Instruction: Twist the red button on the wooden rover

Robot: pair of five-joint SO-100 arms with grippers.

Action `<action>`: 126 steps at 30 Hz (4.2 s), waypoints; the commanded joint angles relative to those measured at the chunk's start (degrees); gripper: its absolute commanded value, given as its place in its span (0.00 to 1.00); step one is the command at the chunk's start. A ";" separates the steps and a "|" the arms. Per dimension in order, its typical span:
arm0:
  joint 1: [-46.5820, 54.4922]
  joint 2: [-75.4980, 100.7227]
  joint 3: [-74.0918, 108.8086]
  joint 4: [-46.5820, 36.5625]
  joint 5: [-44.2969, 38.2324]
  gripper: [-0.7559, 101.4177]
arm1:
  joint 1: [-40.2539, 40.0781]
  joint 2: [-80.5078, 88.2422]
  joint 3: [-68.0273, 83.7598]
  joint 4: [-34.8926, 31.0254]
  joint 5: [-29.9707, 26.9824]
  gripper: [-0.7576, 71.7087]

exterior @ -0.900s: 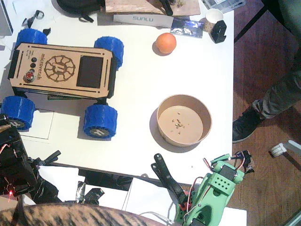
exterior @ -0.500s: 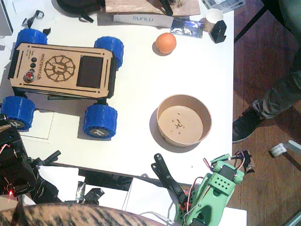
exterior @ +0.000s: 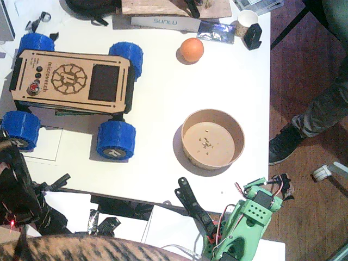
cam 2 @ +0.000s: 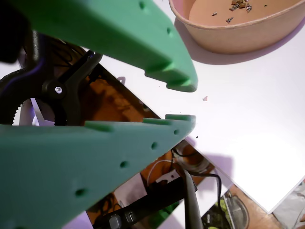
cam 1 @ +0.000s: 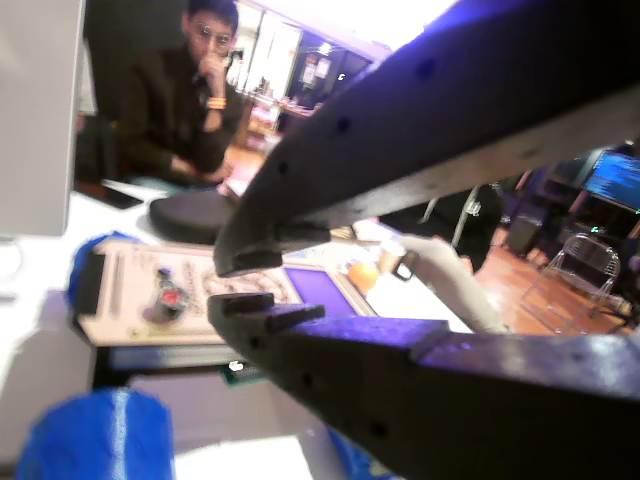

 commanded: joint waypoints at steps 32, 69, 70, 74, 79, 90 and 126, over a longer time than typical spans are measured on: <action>17.93 -67.85 -1.05 -33.31 0.62 0.23 | -0.26 0.09 -0.26 0.62 -0.70 0.04; 19.16 -116.98 -53.88 -10.90 -0.35 0.24 | -0.26 0.09 -0.26 0.62 -0.70 0.04; 19.60 -117.25 -53.96 -10.99 -0.26 0.24 | -0.26 0.09 -0.26 0.62 -0.70 0.04; 21.36 -118.30 -53.96 -11.51 0.44 0.24 | -0.26 0.09 -0.26 0.62 -0.70 0.04; 23.03 -120.41 -53.96 -12.13 0.53 0.23 | -0.26 0.09 -0.26 0.62 -0.70 0.04; 24.26 -122.70 -53.96 -13.89 0.62 0.23 | -0.26 0.09 -0.26 0.62 -0.70 0.04; 24.26 -121.73 -53.96 -13.18 0.62 0.01 | -0.26 0.09 -0.26 0.62 -0.70 0.04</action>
